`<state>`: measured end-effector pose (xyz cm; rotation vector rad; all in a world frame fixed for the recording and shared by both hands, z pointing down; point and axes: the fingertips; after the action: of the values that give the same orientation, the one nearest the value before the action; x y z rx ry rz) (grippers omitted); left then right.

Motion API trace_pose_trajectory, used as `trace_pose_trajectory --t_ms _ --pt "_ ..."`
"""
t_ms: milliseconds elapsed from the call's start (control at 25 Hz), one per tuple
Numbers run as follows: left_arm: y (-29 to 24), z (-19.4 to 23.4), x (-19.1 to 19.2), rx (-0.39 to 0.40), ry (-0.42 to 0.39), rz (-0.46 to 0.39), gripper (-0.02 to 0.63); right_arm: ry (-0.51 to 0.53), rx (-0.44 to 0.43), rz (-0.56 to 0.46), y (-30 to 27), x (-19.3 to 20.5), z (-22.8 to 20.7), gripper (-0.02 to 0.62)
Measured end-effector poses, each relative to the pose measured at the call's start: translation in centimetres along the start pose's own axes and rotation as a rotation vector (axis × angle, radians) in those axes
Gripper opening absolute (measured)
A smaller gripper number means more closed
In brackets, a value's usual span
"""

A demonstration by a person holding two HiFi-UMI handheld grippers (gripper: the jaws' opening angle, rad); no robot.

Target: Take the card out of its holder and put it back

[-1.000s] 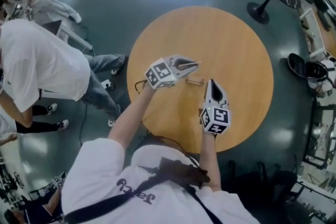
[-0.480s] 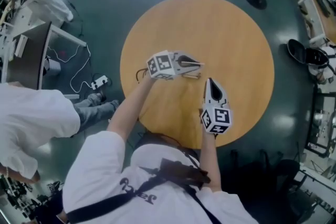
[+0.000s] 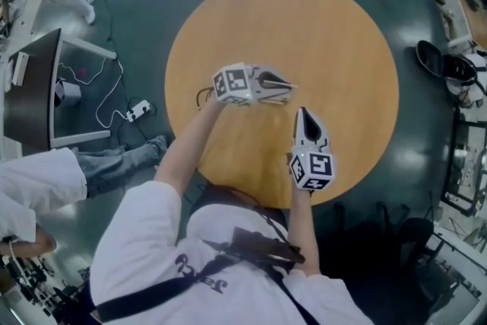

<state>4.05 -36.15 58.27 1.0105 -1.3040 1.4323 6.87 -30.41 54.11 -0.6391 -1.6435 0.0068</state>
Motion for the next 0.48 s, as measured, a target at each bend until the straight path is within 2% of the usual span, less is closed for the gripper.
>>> trace_pose_trajectory --t_ms 480 --pt "-0.5 0.7 1.8 0.003 0.043 0.004 0.026 -0.002 0.015 0.038 -0.5 1.0 -0.9 0.017"
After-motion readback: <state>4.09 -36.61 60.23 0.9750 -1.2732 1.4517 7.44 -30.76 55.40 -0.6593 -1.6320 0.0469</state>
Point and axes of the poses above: the fingertips, and each gripper's own axes: y backward along the fingers, z to its left, x out of its underside
